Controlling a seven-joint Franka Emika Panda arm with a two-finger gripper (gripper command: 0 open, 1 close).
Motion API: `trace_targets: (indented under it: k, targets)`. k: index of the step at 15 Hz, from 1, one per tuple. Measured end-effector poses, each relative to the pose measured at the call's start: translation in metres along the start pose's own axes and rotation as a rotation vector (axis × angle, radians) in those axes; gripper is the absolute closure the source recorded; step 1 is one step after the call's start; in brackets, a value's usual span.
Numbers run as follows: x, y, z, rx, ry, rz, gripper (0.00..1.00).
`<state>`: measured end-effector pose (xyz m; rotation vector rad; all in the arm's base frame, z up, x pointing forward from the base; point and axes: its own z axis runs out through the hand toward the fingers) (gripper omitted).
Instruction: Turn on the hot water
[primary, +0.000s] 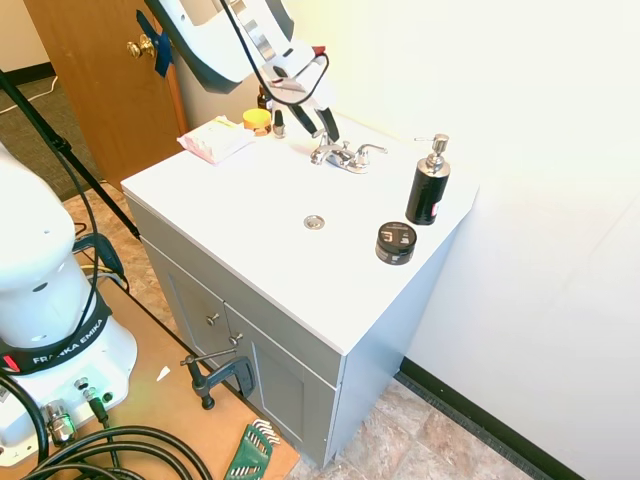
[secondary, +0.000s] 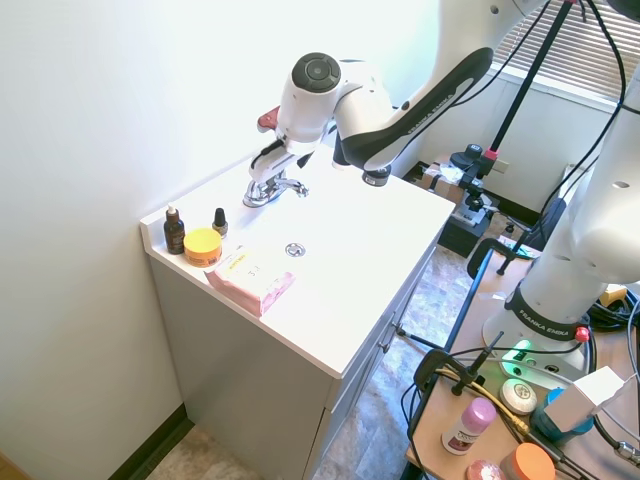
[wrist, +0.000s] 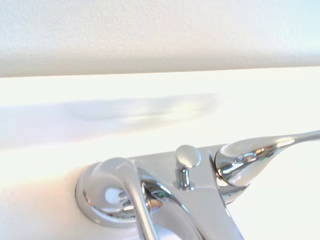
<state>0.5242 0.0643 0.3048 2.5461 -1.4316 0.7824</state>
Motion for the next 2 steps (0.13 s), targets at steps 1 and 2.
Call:
trace_targets:
  k: [1,2]
  targets:
    - [-0.0013,0.005,-0.0088,0.005,-0.05,-0.005,0.0]
    - [-0.0037,0.0132,-0.018,0.002,-0.095,-0.019,0.0]
